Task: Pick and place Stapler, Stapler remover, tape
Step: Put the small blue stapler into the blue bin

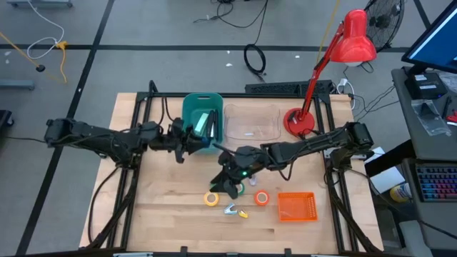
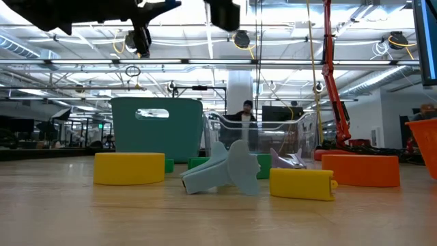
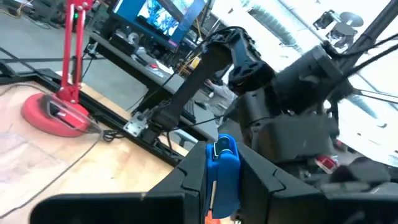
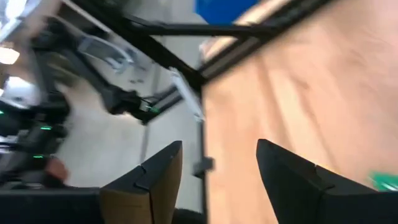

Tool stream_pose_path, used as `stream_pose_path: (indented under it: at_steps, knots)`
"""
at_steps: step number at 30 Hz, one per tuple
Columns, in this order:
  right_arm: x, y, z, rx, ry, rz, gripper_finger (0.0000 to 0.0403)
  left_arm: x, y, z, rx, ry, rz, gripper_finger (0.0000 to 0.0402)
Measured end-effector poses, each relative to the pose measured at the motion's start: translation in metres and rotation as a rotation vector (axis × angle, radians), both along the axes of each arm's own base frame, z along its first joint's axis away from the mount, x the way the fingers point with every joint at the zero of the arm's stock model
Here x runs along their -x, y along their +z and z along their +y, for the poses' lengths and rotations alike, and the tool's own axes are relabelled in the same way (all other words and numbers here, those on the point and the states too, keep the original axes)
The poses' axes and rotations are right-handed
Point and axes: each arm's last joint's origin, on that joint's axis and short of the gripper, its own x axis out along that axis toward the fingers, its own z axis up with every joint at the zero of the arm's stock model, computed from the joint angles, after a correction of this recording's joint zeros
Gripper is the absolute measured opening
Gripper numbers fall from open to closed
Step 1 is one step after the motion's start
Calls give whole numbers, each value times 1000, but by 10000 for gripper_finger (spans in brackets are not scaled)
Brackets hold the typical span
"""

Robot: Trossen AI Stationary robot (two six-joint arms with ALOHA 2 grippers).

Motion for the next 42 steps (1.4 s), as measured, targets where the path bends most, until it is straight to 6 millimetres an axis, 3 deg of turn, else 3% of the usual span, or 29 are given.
stream_pose_path:
  at_steps: [5, 8, 16, 20, 28, 32, 42]
  knots:
    - [12, -9, 0, 103, -53, 146, 197, 1, -4, 13, 4, -8, 50, 57]
    - [22, -4, -4, 199, -62, 168, 198, 2, -9, 20, 23, 3, 110, 57]
    - [50, 30, -19, 412, 34, 77, 198, 5, -17, 38, 45, 51, 183, 57]
    - [69, 49, -37, 502, -70, 83, 197, 7, -16, 49, 58, 95, 221, 57]
    - [113, 79, -56, 683, -178, 40, 197, 5, -1, 69, 9, 187, 473, 57]
    - [136, 70, -63, 664, -206, -6, 197, 3, 1, 84, 41, 240, 584, 57]
    - [194, 19, -76, 524, -349, -218, 198, -9, -19, 134, 140, 378, 917, 57]
